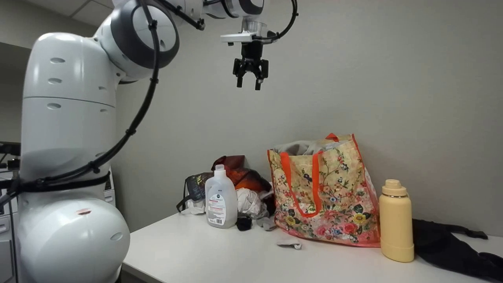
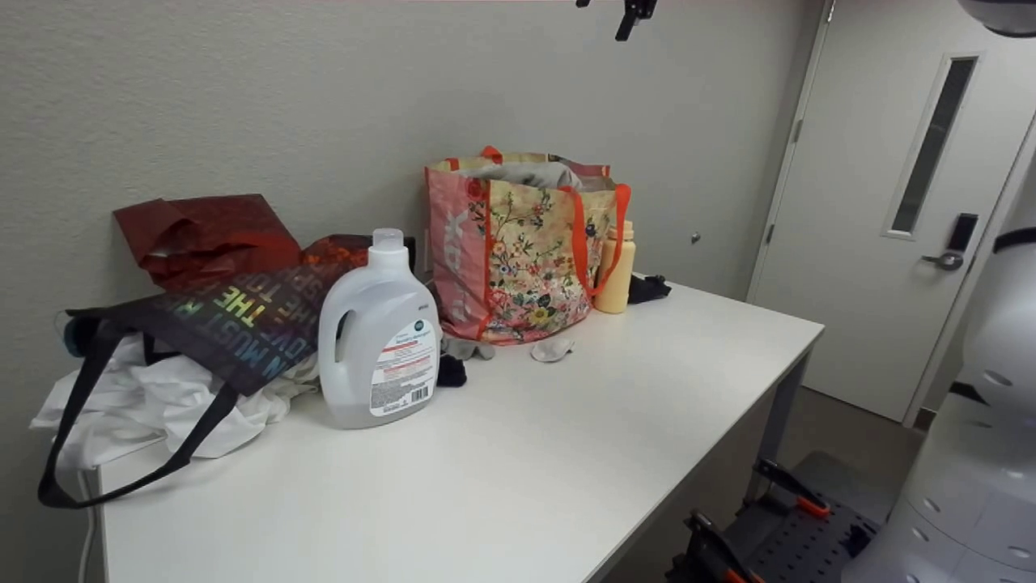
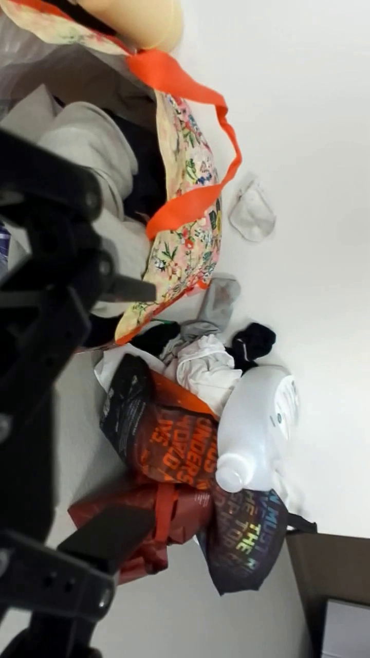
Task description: Put the cloth on the table in the bag
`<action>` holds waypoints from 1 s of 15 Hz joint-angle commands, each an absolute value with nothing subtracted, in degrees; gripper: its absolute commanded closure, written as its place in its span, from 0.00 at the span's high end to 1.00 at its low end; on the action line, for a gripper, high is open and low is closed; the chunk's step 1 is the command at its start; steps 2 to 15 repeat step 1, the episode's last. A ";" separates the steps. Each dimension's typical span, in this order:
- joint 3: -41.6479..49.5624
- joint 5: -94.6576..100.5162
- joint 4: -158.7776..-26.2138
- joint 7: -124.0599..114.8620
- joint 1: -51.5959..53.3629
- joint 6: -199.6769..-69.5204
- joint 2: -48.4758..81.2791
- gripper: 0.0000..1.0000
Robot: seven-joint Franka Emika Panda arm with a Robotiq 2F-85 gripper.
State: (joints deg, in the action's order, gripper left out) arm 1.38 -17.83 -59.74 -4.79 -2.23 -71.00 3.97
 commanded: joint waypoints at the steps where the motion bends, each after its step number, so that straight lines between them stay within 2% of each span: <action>1: 1.22 -16.66 -57.27 -4.62 -2.05 -67.38 3.30 1.00; 15: 1.22 -16.66 -57.27 -4.62 -2.05 -67.38 3.30 1.00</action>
